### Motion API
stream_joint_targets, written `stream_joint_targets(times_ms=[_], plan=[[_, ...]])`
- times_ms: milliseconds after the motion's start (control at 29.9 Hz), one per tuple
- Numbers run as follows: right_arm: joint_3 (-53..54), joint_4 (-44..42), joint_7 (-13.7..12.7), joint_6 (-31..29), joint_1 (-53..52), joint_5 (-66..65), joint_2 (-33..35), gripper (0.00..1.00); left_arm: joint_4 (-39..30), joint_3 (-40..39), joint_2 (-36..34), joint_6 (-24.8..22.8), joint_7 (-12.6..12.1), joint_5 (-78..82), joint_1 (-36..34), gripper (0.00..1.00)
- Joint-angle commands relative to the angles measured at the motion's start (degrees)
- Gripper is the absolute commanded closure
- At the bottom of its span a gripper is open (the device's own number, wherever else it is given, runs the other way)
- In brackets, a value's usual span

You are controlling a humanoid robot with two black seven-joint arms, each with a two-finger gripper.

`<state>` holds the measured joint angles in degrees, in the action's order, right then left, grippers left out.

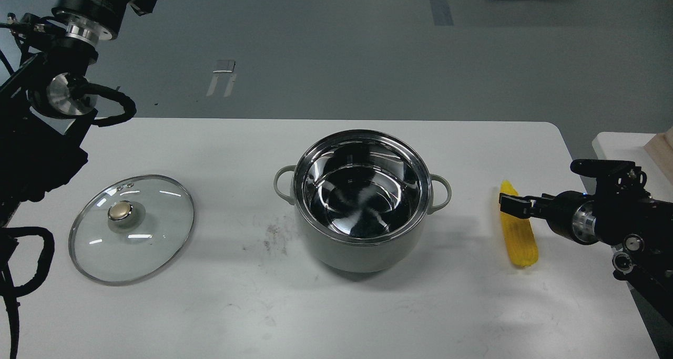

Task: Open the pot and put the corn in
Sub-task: 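Reach the right gripper down and grasp the yellow corn cob, then lift the corn and carry it over the open pot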

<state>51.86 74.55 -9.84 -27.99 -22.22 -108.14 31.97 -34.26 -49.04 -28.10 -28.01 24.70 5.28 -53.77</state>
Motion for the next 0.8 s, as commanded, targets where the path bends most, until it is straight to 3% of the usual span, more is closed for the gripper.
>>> stream_joint_targets(times_ms=[0,234,368,401,535,769], plan=[[0.0,-0.2,-1.2,0.0,1.0,-0.1,-1.6,0.29,0.0,0.1,0.0,0.0,0.0,0.0,0.2,0.02],[-0.1,-0.5,-4.8,0.0,1.8,-0.2,-2.9,0.51,0.0,0.5,0.0,0.0,0.0,0.1,1.2,0.02],[0.2,-0.2,-6.1,0.0,1.3,0.2,-2.9,0.84,0.0,0.5,-0.3,0.0,0.0,0.1,1.2,0.02],[0.3,-0.2,-6.1,0.0,1.1,0.4,-2.9,0.88,0.0,0.5,-0.3,0.0,0.0,0.1,1.2,0.02],[2.3,1.6,-5.9,0.0,-0.8,0.7,-2.9,0.99,0.0,0.4,-0.5,0.0,0.0,0.1,1.2,0.02],[10.7,9.9,-5.8,0.0,-6.6,2.3,-5.6,1.0,-0.2,0.4,-0.5,0.0,-0.2,0.1,1.1,0.02]])
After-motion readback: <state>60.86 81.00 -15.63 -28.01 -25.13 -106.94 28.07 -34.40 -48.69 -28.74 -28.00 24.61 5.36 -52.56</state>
